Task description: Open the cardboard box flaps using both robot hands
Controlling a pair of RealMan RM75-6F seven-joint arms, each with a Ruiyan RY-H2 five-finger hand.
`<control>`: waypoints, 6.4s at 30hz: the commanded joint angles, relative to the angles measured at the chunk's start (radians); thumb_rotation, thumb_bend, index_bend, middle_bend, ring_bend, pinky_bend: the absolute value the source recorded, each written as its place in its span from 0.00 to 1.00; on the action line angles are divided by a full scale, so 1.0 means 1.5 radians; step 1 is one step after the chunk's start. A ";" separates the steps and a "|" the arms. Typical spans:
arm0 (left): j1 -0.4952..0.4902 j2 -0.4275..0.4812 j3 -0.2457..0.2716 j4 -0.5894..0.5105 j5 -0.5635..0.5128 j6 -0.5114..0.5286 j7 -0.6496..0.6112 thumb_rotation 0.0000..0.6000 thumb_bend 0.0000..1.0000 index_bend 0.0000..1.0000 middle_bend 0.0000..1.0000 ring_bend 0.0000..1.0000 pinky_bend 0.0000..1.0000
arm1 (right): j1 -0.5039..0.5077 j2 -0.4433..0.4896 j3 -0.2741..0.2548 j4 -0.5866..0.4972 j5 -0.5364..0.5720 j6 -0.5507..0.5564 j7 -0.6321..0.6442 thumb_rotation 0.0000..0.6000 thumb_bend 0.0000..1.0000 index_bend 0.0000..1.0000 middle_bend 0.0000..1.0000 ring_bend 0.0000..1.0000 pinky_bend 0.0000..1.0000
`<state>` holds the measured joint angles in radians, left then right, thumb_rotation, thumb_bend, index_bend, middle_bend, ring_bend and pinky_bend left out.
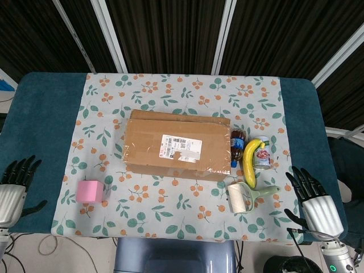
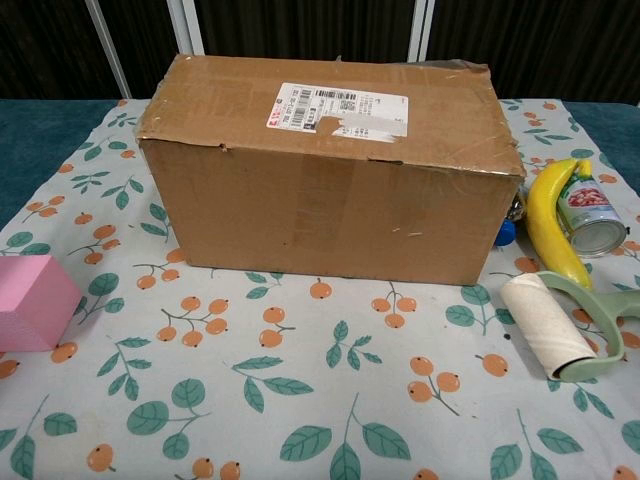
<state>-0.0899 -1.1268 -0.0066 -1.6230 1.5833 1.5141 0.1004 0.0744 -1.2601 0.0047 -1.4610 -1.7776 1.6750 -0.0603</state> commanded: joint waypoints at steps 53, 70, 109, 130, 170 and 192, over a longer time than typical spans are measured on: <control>-0.655 -0.086 -0.249 0.005 -0.605 -0.448 0.405 1.00 1.00 0.29 0.36 0.28 0.40 | 0.011 0.007 0.026 -0.033 0.093 -0.055 0.107 1.00 0.20 0.00 0.00 0.02 0.23; -0.786 -0.159 -0.179 0.098 -0.745 -0.507 0.442 1.00 1.00 0.34 0.44 0.34 0.44 | 0.013 0.009 0.030 -0.038 0.104 -0.064 0.130 1.00 0.20 0.00 0.00 0.02 0.23; -0.775 0.027 -0.215 -0.192 -0.797 -0.476 0.234 1.00 1.00 0.43 0.58 0.48 0.56 | 0.014 0.007 0.027 -0.038 0.100 -0.067 0.120 1.00 0.24 0.00 0.00 0.02 0.23; -0.795 0.138 -0.258 -0.339 -0.878 -0.531 0.108 1.00 1.00 0.42 0.58 0.48 0.56 | 0.014 0.007 0.025 -0.038 0.097 -0.067 0.120 1.00 0.24 0.00 0.00 0.02 0.23; -0.789 -0.069 -0.078 -0.207 -0.679 -0.259 0.310 1.00 0.13 0.00 0.00 0.00 0.11 | 0.014 0.010 0.028 -0.045 0.108 -0.074 0.125 1.00 0.24 0.00 0.00 0.02 0.23; -0.768 -0.164 -0.094 -0.135 -0.666 -0.282 0.359 1.00 0.13 0.00 0.00 0.00 0.10 | 0.016 0.012 0.031 -0.048 0.117 -0.081 0.134 1.00 0.24 0.00 0.00 0.02 0.23</control>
<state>-1.2448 -1.3739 -0.1450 -1.8205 0.5818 1.0927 0.6387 0.0977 -1.2426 0.0518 -1.5327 -1.6018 1.5531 0.1405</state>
